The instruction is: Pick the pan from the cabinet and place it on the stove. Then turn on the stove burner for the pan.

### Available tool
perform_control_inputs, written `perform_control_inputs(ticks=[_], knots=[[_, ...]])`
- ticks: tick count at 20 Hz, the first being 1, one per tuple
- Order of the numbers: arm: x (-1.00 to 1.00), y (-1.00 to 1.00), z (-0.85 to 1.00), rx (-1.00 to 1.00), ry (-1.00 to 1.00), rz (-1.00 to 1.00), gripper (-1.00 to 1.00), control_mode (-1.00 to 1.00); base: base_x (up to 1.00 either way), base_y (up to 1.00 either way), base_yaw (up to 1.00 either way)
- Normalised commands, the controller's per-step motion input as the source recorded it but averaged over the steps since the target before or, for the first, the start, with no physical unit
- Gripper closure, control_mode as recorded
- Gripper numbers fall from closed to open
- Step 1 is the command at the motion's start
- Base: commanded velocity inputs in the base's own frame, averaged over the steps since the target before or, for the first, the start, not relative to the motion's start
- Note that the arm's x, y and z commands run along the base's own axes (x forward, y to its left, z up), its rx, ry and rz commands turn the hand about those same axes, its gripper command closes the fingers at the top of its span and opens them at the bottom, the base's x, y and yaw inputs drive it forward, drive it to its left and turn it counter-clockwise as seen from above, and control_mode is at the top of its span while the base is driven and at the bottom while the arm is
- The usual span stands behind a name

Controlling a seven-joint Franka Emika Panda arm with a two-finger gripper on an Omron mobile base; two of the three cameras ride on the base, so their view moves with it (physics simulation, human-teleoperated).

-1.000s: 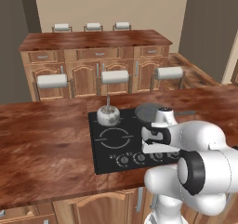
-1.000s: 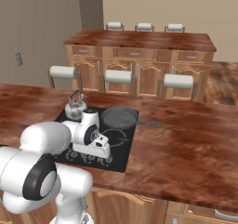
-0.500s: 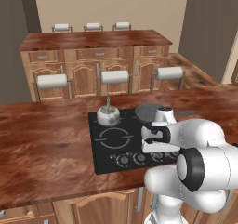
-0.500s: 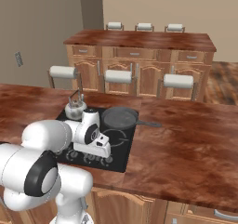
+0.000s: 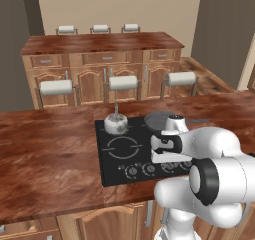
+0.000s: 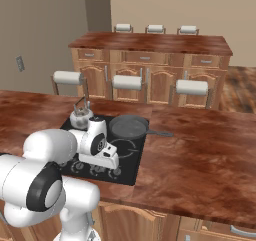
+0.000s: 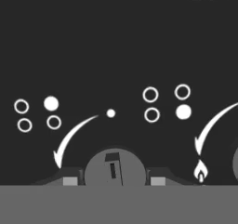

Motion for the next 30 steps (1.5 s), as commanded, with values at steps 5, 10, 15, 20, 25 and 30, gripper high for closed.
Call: perform_control_inputs(ticks=[5, 10, 15, 20, 25, 30], knots=[[-0.26, 0.0, -0.19, 0.0, -0.03, 0.08, 1.0, -1.0, 0.0, 0.0, 0.0], [-0.39, 0.0, -0.22, 0.0, -0.09, 0.14, 1.0, -1.0, 0.0, 0.0, 0.0], [-0.45, 0.02, -0.31, 0.0, -0.08, 0.19, 1.0, -1.0, 0.0, 0.0, 0.0], [-0.51, 0.05, -0.37, 0.0, -0.01, 0.23, 1.0, -1.0, 0.0, 0.0, 0.0], [-0.54, 0.05, -0.41, 0.0, -0.03, 0.25, 1.0, -1.0, 0.0, 0.0, 0.0], [-0.48, 0.04, -0.44, 0.0, -0.04, 0.26, 1.0, -1.0, 0.0, 0.0, 0.0]])
